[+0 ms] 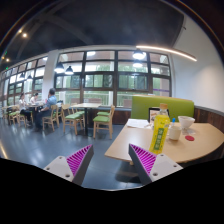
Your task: Pour water
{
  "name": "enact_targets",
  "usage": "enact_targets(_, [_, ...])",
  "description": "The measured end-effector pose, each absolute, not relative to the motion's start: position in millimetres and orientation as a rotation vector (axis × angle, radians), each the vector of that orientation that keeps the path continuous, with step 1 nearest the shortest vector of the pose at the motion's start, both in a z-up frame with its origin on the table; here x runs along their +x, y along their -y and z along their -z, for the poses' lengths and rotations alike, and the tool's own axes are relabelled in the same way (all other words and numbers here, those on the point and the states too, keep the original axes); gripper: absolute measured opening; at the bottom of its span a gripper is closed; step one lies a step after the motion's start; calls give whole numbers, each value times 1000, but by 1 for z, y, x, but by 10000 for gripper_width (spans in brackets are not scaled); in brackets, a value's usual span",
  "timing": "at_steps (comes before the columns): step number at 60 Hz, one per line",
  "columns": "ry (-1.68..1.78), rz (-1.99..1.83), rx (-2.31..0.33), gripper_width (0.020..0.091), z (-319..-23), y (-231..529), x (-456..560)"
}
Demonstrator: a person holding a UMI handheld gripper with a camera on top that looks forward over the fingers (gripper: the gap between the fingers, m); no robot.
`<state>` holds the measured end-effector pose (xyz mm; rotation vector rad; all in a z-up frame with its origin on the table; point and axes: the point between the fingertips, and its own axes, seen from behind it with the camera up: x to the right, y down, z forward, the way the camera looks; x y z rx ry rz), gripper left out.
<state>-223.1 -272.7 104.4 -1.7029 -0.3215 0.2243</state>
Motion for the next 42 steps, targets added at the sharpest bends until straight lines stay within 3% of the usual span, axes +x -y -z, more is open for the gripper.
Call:
enact_targets(23, [214,-112,-1645,815,-107,218,-135])
enact_targets(30, [173,-51,-1620,819,-122,184,-92])
enact_targets(42, [143,-13,-1659,817,-105,106,-82])
